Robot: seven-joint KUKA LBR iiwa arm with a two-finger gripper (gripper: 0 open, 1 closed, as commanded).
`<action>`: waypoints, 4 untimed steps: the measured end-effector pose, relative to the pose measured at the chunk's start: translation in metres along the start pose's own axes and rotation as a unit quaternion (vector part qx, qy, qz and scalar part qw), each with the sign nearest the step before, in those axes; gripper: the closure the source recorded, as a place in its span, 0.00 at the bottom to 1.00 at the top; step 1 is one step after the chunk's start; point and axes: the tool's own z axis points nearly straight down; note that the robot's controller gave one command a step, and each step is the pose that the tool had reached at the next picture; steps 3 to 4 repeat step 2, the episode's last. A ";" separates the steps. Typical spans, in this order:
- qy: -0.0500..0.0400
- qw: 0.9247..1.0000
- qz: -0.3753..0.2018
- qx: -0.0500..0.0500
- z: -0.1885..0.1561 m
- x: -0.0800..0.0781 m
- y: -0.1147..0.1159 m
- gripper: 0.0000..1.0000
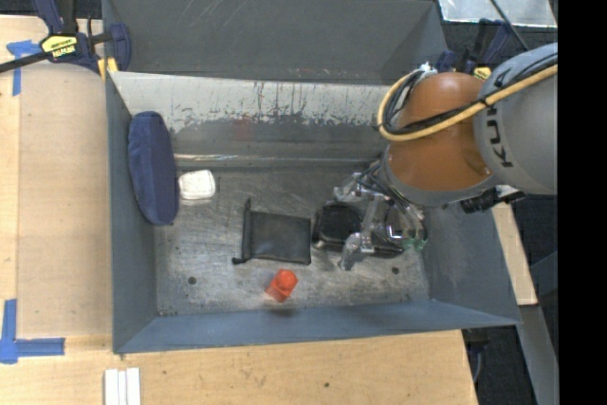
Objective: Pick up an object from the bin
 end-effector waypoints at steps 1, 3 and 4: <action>0.000 1.000 -0.001 0.000 0.001 0.000 0.000 1.00; 0.000 1.000 -0.011 0.000 -0.126 -0.003 0.005 1.00; 0.000 1.000 -0.011 0.000 -0.126 -0.003 0.005 1.00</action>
Offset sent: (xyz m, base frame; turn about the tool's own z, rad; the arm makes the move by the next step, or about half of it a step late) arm 0.0000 0.0000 0.0000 0.0000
